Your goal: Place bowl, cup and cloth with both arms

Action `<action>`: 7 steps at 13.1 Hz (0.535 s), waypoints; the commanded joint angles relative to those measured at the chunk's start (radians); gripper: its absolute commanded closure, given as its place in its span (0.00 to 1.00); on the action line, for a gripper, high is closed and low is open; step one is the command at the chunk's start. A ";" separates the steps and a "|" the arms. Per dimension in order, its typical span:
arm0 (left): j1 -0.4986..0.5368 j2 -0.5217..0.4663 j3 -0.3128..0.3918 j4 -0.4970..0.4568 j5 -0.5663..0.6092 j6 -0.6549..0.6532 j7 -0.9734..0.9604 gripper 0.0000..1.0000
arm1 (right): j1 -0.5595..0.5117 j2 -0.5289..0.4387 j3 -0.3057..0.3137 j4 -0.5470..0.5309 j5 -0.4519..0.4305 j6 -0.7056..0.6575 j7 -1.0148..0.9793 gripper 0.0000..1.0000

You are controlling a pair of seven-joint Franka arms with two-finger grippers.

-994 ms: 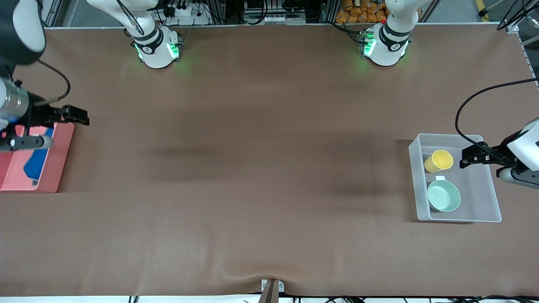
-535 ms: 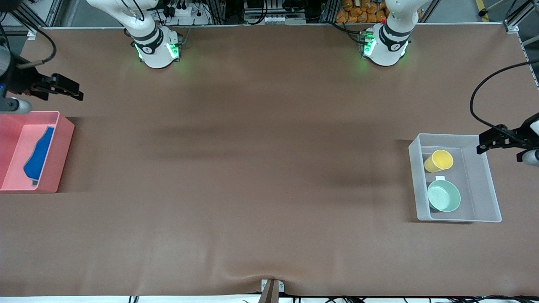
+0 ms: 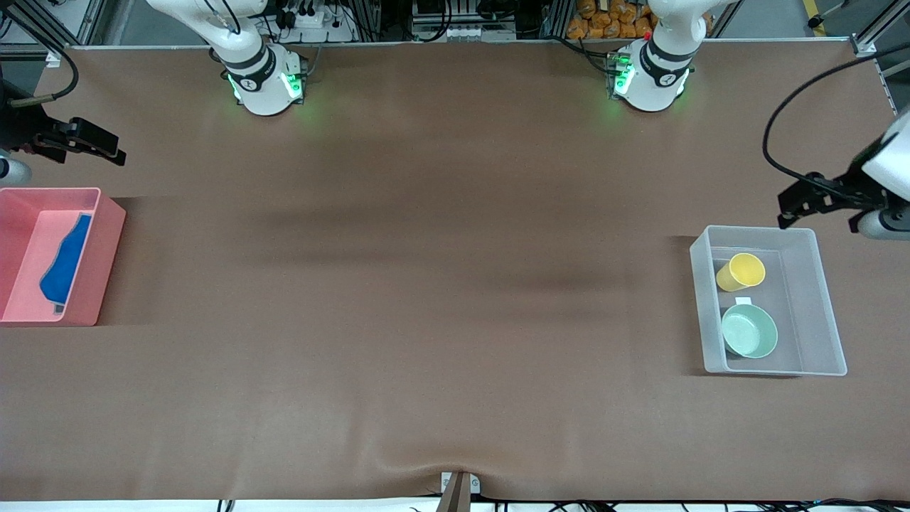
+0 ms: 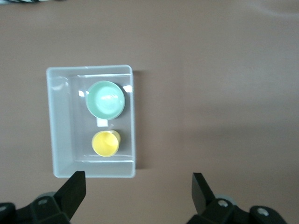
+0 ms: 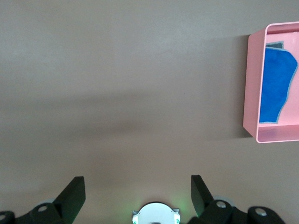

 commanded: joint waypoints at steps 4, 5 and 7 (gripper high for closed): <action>-0.282 -0.152 0.267 -0.177 -0.066 0.032 -0.115 0.00 | -0.017 -0.023 0.008 0.008 -0.004 0.035 0.028 0.00; -0.311 -0.184 0.291 -0.223 -0.066 0.070 -0.115 0.00 | -0.015 -0.023 0.008 0.022 -0.003 0.033 0.064 0.00; -0.324 -0.203 0.297 -0.251 -0.066 0.092 -0.114 0.00 | -0.015 -0.023 0.010 0.027 -0.003 0.035 0.083 0.00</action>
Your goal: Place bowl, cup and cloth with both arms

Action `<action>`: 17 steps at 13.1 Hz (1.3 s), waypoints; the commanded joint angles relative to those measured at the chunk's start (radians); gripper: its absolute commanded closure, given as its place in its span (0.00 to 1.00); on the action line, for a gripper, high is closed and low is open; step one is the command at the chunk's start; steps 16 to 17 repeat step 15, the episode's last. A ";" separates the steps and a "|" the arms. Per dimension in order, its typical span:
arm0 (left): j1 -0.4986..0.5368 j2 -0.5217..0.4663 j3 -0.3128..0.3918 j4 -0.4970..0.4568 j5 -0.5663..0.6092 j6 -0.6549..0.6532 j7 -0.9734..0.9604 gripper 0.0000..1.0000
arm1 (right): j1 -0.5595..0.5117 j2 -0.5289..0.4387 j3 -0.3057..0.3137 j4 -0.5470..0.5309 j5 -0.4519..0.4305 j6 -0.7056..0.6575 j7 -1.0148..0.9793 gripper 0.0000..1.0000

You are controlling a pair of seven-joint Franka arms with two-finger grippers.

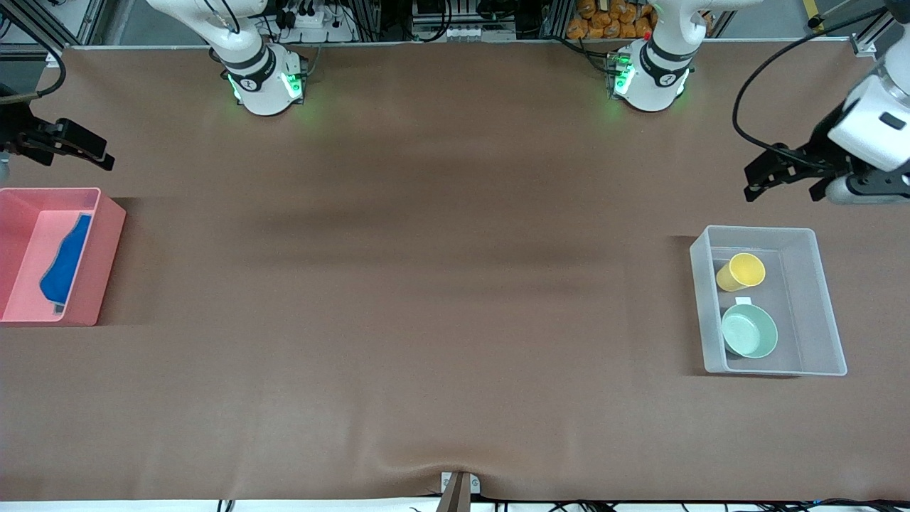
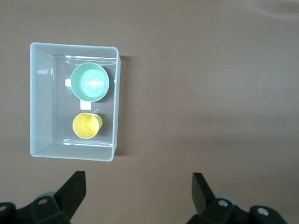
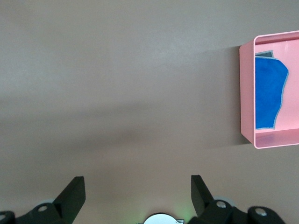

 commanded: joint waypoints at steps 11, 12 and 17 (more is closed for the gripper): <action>-0.066 0.026 0.061 0.097 0.018 -0.097 0.014 0.00 | 0.004 -0.007 0.017 0.003 -0.003 0.003 0.034 0.00; -0.066 0.023 0.060 0.094 0.018 -0.097 0.008 0.00 | 0.007 -0.008 0.017 0.004 -0.005 0.000 0.034 0.00; -0.068 0.014 0.055 0.080 0.018 -0.109 -0.006 0.00 | 0.009 -0.007 0.017 0.021 -0.011 0.011 0.034 0.00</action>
